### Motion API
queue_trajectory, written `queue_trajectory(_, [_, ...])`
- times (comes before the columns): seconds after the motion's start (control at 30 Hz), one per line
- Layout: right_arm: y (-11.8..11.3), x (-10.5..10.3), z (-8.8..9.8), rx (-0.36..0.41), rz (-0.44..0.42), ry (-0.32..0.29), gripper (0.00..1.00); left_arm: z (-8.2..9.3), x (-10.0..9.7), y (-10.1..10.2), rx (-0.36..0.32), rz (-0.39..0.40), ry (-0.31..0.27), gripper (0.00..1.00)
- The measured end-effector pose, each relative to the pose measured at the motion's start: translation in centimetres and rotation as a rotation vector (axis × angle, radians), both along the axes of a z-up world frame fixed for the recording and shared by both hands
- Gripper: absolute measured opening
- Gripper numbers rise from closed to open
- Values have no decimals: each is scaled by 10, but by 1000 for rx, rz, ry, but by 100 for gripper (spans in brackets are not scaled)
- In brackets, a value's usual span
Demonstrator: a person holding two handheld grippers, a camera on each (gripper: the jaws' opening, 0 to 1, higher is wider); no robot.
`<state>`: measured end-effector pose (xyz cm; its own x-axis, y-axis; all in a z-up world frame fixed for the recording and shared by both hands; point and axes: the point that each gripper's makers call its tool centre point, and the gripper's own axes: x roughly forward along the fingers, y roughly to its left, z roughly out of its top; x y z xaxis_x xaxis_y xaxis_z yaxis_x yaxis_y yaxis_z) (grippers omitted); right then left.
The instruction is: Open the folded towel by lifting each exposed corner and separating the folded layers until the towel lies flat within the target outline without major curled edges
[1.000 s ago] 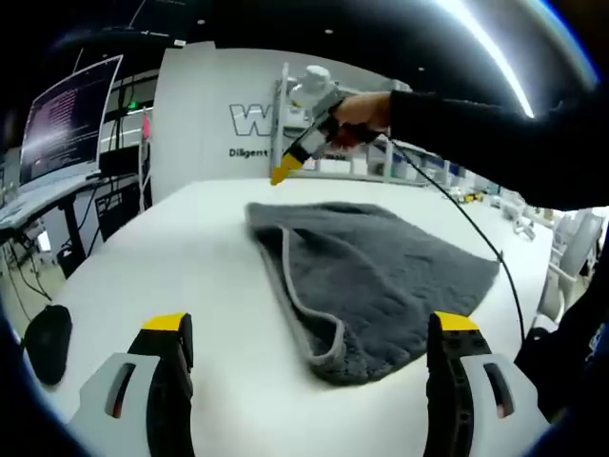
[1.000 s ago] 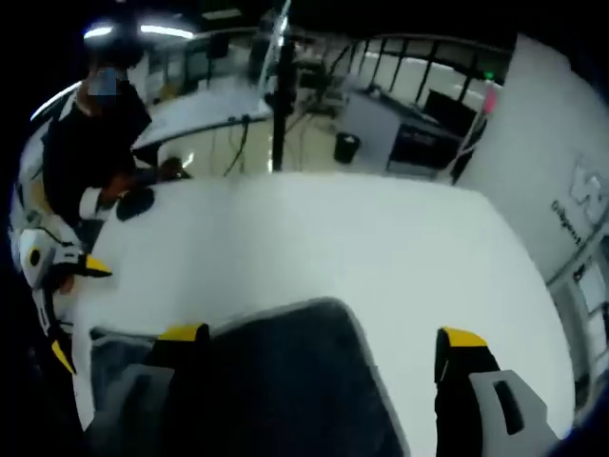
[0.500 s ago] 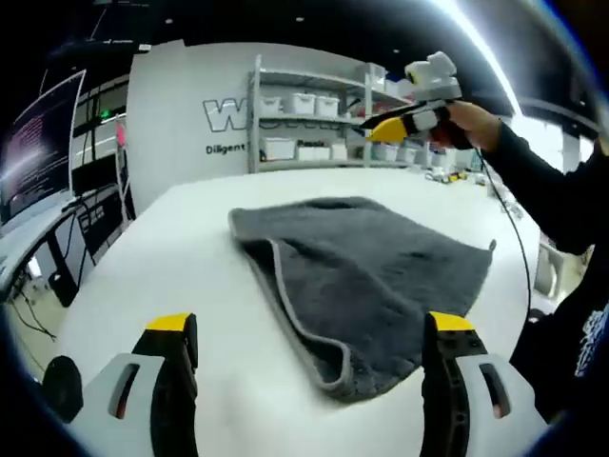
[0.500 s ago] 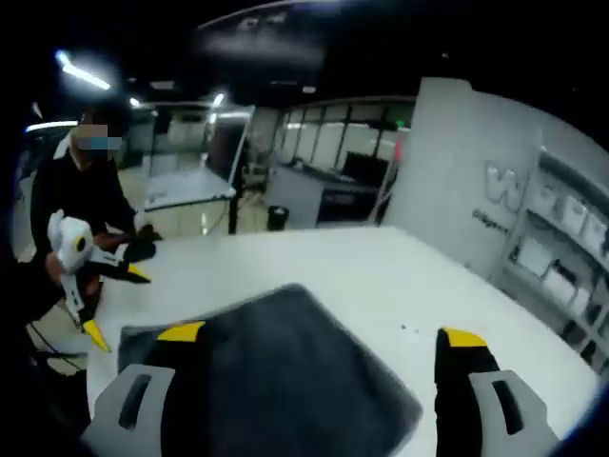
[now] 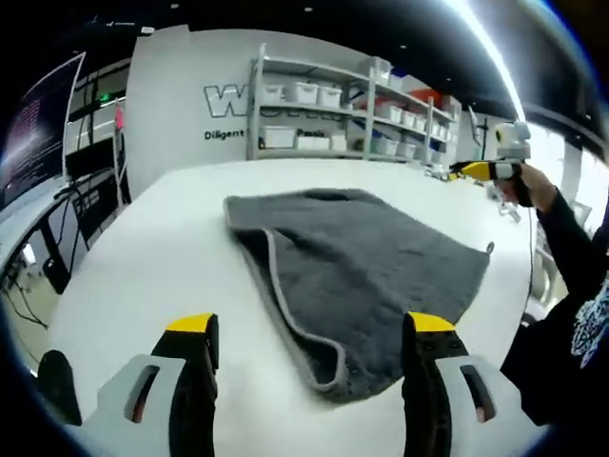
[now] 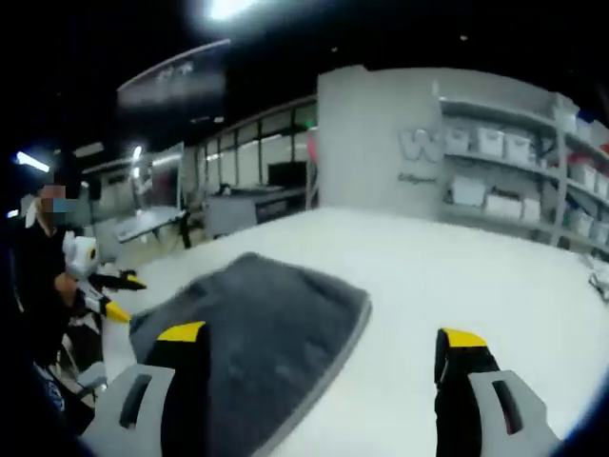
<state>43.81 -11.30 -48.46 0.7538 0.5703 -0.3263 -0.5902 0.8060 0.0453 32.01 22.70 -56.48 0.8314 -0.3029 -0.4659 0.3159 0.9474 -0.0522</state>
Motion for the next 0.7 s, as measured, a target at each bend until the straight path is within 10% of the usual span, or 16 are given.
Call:
queue_trajectory(0.3, [-32, -42, -42, -29, -23, 78, 99, -7, -15, -2, -1, -18, 64, 66])
queue_trajectory(0.7, [-26, -67, -48, -101, 9, 46, 97, -3, -21, -5, 55, -43, 52, 64])
